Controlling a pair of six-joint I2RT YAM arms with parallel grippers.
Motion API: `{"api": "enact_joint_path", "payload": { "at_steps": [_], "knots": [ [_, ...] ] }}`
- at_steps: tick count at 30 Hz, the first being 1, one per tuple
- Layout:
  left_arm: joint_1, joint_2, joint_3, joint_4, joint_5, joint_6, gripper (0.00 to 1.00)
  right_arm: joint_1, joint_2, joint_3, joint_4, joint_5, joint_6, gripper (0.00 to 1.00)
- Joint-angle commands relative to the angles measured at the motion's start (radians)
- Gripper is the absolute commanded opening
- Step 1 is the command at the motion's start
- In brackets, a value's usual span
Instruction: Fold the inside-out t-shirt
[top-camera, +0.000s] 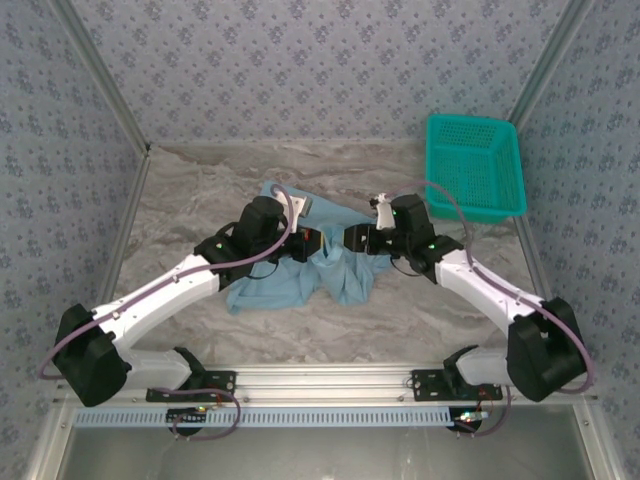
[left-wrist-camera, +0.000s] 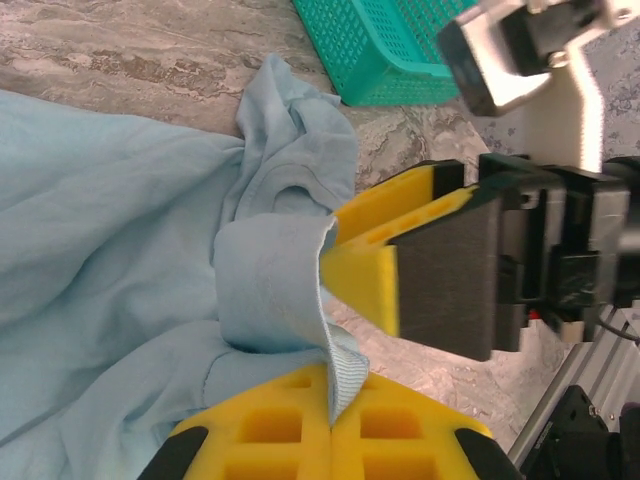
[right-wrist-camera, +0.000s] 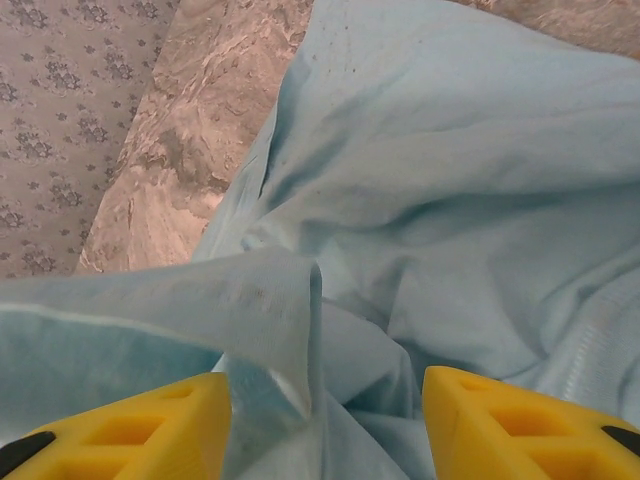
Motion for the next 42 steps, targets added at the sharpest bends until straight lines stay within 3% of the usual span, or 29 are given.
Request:
{"api": "enact_joint_path", "payload": {
  "at_steps": [1, 5, 9, 11, 14, 18, 26, 36, 38, 42],
  "knots": [
    [0.000, -0.022, 0.009, 0.026, 0.022, 0.013, 0.00, 0.017, 0.051, 0.029, 0.067, -0.024, 0.041, 0.55],
    [0.000, -0.031, 0.001, 0.027, 0.014, 0.017, 0.00, 0.022, 0.101, 0.028, 0.079, -0.026, 0.035, 0.45],
    [0.000, -0.040, -0.007, 0.021, -0.031, 0.019, 0.00, 0.011, 0.067, 0.027, 0.008, -0.032, 0.023, 0.12],
    [0.000, -0.048, -0.009, 0.009, -0.083, 0.022, 0.00, -0.006, -0.002, 0.052, -0.129, 0.041, -0.046, 0.00],
    [-0.001, -0.058, -0.018, 0.012, -0.154, 0.022, 0.00, -0.008, -0.121, 0.126, -0.421, 0.270, -0.166, 0.00],
    [-0.003, -0.051, -0.029, 0.056, -0.154, 0.017, 0.00, -0.007, -0.207, 0.235, -0.725, 0.461, -0.240, 0.00],
    [-0.029, 0.029, -0.009, 0.083, -0.112, 0.030, 0.00, 0.015, -0.195, 0.354, -0.939, 0.558, -0.286, 0.08],
    [-0.035, 0.068, -0.013, 0.104, -0.086, 0.011, 0.00, 0.014, -0.107, 0.307, -0.924, 0.577, -0.285, 0.17],
    [-0.033, 0.071, -0.012, 0.094, -0.096, 0.016, 0.00, 0.002, -0.094, 0.295, -0.897, 0.517, -0.289, 0.22],
    [-0.023, 0.079, -0.004, 0.035, -0.154, 0.019, 0.00, -0.059, -0.070, 0.272, -0.780, 0.269, -0.295, 0.34]
  ]
}}
